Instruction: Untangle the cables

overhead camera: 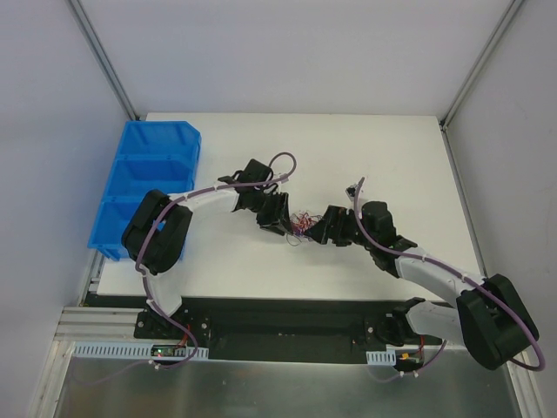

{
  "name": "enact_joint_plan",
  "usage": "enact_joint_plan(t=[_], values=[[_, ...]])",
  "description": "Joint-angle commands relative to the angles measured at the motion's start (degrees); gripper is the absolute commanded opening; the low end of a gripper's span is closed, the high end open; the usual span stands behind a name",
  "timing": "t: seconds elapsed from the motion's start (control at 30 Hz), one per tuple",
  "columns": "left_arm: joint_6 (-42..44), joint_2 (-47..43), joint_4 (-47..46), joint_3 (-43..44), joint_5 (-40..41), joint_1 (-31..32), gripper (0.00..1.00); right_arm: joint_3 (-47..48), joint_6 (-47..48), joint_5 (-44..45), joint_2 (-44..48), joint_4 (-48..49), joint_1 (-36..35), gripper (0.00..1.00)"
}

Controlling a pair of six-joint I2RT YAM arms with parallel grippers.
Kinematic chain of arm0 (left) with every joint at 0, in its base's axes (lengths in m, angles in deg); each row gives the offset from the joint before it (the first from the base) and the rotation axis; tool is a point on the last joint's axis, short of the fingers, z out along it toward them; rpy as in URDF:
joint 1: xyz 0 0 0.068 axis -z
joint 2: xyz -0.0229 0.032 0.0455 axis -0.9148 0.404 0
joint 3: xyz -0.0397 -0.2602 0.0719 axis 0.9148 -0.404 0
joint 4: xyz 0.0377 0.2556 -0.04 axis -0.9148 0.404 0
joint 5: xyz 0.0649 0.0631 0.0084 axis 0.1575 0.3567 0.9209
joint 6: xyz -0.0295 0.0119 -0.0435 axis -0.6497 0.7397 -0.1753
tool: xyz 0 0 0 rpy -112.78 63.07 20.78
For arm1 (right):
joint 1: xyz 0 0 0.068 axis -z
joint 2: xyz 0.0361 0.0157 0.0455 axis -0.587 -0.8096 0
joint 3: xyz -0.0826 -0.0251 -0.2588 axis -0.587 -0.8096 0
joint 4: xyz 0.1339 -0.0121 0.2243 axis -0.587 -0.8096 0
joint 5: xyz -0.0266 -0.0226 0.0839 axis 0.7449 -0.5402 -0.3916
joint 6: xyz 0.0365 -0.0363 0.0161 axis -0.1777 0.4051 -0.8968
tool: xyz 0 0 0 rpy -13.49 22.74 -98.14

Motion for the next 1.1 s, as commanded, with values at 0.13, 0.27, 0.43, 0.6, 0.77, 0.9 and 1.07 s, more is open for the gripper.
enact_joint_plan(t=[0.13,0.27,0.43,0.6,0.77,0.9,1.07], values=[[-0.8,1.8,-0.1,0.4,-2.1,2.7,0.3,-0.2,-0.4,1.3,-0.4,3.7,-1.6,0.91],[-0.6,0.6,-0.1,0.2,-1.1,2.8,0.0,1.1,-1.5,5.9,-1.9,2.1,-3.4,0.86],[0.3,-3.7,-0.2,-0.3,1.4,3.1,0.0,4.1,-1.9,10.5,-4.8,-0.8,-5.4,0.79],[1.9,-8.3,-0.2,-0.5,3.1,3.2,0.0,5.3,-4.8,13.8,-7.3,0.3,-5.7,0.69],[5.4,-14.7,-0.1,-0.4,5.4,3.3,0.0,9.3,-6.1,9.8,-12.9,2.5,-5.6,0.55],[7.6,-18.7,-1.0,-1.2,6.6,3.5,0.0,12.4,-6.3,7.5,-16.6,4.2,-5.9,0.53],[8.5,-20.7,-2.1,-1.7,3.0,3.8,0.0,15.1,-5.0,6.9,-20.3,7.1,-6.9,0.62]])
